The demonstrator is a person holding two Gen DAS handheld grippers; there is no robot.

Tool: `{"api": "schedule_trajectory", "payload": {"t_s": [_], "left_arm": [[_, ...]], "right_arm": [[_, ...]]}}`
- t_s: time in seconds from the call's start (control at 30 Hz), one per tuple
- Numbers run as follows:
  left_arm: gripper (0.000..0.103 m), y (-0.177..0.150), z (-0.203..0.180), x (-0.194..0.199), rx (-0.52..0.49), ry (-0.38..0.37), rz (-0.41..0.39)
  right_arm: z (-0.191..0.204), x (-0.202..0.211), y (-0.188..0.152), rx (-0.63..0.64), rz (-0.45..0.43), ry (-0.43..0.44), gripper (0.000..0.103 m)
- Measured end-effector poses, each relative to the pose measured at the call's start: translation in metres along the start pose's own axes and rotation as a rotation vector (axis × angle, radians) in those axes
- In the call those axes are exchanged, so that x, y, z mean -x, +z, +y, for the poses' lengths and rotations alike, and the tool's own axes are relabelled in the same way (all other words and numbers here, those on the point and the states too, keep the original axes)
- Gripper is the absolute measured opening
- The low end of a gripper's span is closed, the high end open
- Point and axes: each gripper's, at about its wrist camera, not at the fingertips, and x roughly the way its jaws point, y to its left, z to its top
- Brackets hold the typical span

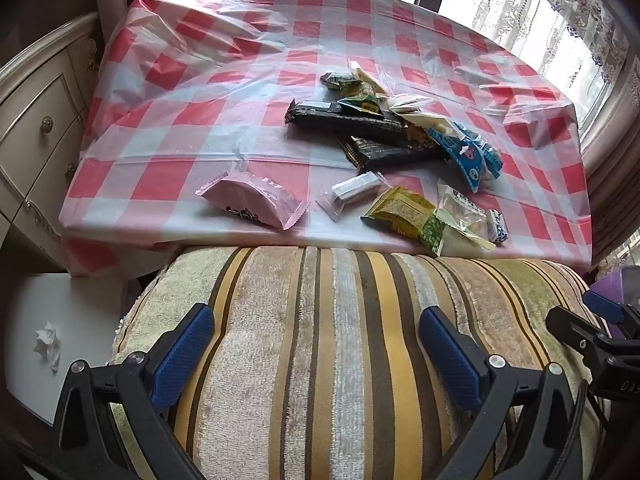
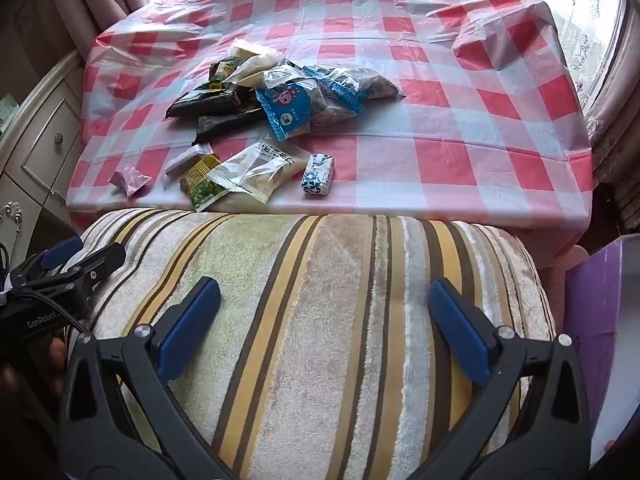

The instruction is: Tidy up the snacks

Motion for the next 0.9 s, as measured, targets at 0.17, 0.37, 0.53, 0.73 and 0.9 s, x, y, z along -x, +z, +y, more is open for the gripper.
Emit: {"api": "schedule_trajectory", "payload": {"t_s": [0.17,0.37,0.53,0.73,0.9], "left_arm": [[0.103,-0.0010,-0.0029,-0.0019,0.011,0.000,0.017],[0.103,-0.0043,-0.0014,-0.0060,0.030,-0.006,0.017],[0.103,-0.0051,-0.0012,-0.0049,0.028,-0.002,0.015],[0.103,-0.0052,-0.0015,-0.0036,0.030,-0.010,0.022],[0.103,-0.0035,-0.0007,-0.0045,0.031,-0.019,0.030]], "right_arm": [[-0.0003,0.0000,-0.0003,0.000,-0.001,0.000,0.103],[-0.0004,0.0002,-0.0004,-0.001,-0.001,-0.002,0.103],[-0.0001,-0.0001,0.0002,-0.001,0.000,-0.002,0.103],[-0.0004,-0.0003,0.0002,0.001,0.000,-0.002,0.103],[-0.0002,-0.0004,0.0001,0.000,0.001,-0.003,0.103]]}}
